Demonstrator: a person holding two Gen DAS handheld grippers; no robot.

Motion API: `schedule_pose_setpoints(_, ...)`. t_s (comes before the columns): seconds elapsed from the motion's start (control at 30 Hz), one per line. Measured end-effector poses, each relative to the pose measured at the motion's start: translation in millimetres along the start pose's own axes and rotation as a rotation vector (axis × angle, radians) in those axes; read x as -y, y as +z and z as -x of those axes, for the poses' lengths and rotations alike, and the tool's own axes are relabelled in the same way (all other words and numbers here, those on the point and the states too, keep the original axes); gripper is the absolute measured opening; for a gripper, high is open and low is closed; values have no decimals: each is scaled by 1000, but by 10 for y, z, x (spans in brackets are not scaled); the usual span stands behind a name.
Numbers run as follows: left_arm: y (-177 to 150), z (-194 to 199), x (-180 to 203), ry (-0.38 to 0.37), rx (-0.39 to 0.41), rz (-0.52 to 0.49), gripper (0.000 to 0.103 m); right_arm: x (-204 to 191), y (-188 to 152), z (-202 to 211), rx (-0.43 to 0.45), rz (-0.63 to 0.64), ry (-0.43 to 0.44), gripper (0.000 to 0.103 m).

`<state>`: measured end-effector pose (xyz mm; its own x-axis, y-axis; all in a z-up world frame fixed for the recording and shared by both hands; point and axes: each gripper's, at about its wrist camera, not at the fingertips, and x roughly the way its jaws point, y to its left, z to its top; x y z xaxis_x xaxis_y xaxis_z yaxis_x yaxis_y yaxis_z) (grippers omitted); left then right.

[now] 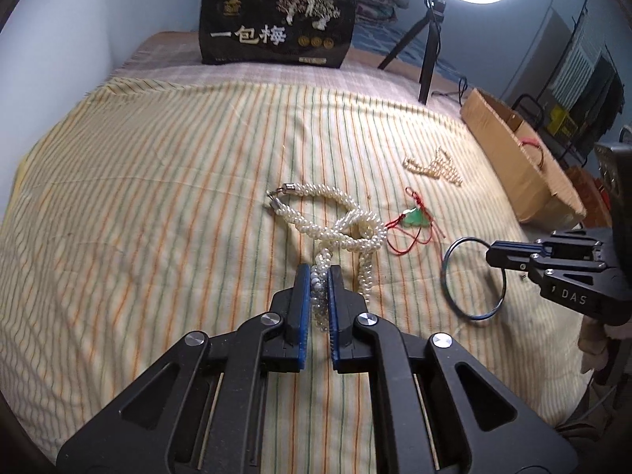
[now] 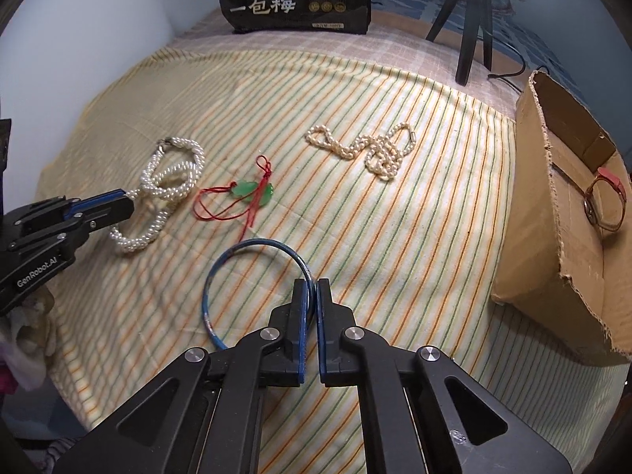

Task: Organize jewelry
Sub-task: 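Lift the pearl necklace and blue bangle and carry them over the box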

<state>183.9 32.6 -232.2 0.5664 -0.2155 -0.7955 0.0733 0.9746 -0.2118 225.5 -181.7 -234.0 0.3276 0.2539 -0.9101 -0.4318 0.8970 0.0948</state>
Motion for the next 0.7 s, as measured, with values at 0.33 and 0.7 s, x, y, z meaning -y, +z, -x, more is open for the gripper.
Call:
schedule_pose_setpoints(0.33, 34, 280, 9, -10, 48, 13, 6, -79, -21, 232, 48, -13, 26, 3)
schedule_pose_setpoints(0.7, 161, 704, -10, -15, 131, 5, 6, -128, -40, 618, 115, 4, 24, 2)
